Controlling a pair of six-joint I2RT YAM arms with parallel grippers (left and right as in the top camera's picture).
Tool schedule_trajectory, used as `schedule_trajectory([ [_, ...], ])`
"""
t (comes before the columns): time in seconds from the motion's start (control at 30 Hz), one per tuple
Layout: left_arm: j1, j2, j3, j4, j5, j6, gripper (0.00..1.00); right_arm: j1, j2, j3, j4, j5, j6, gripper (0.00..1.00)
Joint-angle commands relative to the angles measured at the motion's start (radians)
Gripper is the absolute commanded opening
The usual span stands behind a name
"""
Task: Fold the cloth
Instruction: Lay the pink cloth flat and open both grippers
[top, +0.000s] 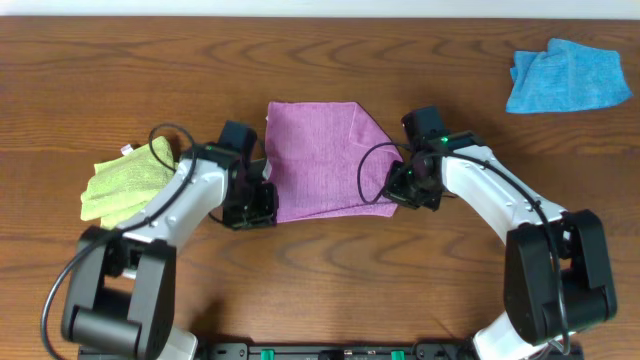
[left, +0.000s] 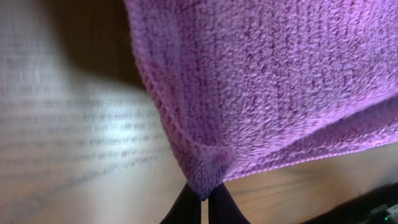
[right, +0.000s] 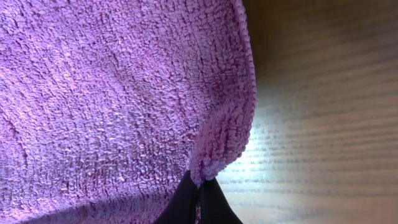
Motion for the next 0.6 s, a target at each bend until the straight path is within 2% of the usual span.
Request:
schedule_trajectory([
  [0.0, 0.011, -0.067, -0.048, 0.007, -0.057, -0.015, 0.06, -0.008, -0.019, -0.007, -0.027, 0.078, -0.035, 0.01],
  [0.1, 0.011, -0.09, -0.051, 0.006, -0.077, -0.016, 0.06, -0.008, -0.022, -0.007, -0.06, 0.078, -0.035, 0.03],
  [0.13, 0.011, -0.097, -0.051, 0.006, -0.082, -0.016, 0.08, -0.008, -0.025, -0.007, -0.071, 0.078, -0.035, 0.08],
  [0.17, 0.011, -0.1, -0.051, 0.006, -0.084, -0.016, 0.13, -0.008, -0.034, -0.007, -0.082, 0.079, -0.035, 0.09],
  [0.27, 0.011, -0.108, -0.051, 0.006, -0.087, -0.016, 0.16, -0.008, -0.071, -0.007, -0.095, 0.087, -0.038, 0.15],
  [0.33, 0.011, -0.114, -0.051, 0.006, -0.088, -0.016, 0.17, -0.008, -0.105, -0.007, -0.104, 0.105, -0.038, 0.27],
  [0.4, 0.011, -0.123, -0.051, 0.006, -0.1, -0.016, 0.17, -0.008, -0.153, -0.007, -0.122, 0.109, -0.038, 0.62],
  [0.43, 0.011, -0.129, -0.051, 0.006, -0.106, -0.015, 0.18, -0.008, -0.171, -0.007, -0.129, 0.109, -0.039, 0.71],
  [0.5, 0.011, -0.146, -0.051, 0.006, -0.106, -0.015, 0.18, -0.008, -0.209, -0.007, -0.142, 0.118, -0.043, 0.78],
  [0.57, 0.011, -0.164, -0.051, 0.008, -0.106, -0.015, 0.19, -0.008, -0.236, -0.007, -0.141, 0.134, -0.069, 0.8],
])
